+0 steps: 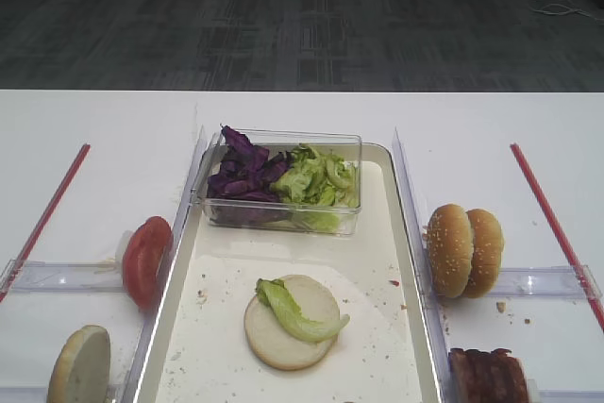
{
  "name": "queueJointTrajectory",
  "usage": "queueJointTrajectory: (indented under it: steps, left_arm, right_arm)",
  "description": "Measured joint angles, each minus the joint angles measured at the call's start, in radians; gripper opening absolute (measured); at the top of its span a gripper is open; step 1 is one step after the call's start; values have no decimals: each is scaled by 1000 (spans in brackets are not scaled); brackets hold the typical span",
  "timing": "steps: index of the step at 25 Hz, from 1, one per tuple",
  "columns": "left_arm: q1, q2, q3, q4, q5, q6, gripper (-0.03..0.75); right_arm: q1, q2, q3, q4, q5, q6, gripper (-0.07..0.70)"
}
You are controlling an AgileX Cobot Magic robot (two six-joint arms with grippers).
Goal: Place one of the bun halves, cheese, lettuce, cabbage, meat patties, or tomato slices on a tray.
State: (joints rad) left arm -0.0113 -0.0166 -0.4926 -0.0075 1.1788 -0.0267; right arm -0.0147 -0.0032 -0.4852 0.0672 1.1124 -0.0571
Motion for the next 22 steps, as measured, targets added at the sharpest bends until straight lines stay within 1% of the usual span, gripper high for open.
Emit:
queueJointTrajectory:
  steps: [22]
  left_arm:
    - [0,0,0,0,0,0,474]
  right_arm:
    - [0,-11,2,-2,2,0,507]
